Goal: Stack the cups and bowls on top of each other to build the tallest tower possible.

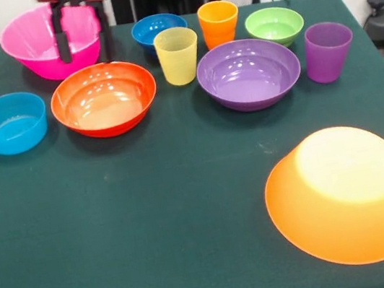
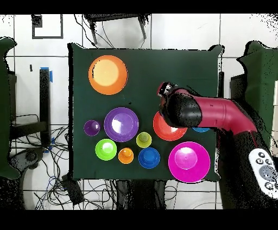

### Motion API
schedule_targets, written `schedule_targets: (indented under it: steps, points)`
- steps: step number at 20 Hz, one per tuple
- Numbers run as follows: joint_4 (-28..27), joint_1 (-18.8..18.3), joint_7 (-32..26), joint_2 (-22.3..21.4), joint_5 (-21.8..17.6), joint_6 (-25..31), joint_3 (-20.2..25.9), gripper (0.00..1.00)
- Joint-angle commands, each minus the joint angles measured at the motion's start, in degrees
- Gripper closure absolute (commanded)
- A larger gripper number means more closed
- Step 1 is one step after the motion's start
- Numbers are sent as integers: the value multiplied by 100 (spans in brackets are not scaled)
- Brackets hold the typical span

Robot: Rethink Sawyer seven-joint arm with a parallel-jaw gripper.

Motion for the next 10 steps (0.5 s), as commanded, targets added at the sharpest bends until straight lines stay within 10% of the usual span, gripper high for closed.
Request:
schedule_targets:
  steps: [1,10]
  points:
    - [-638,-64,-1931,625,-627,864,614,0]
    - [-1169,-91,-1775,957,-685,939,621,0]
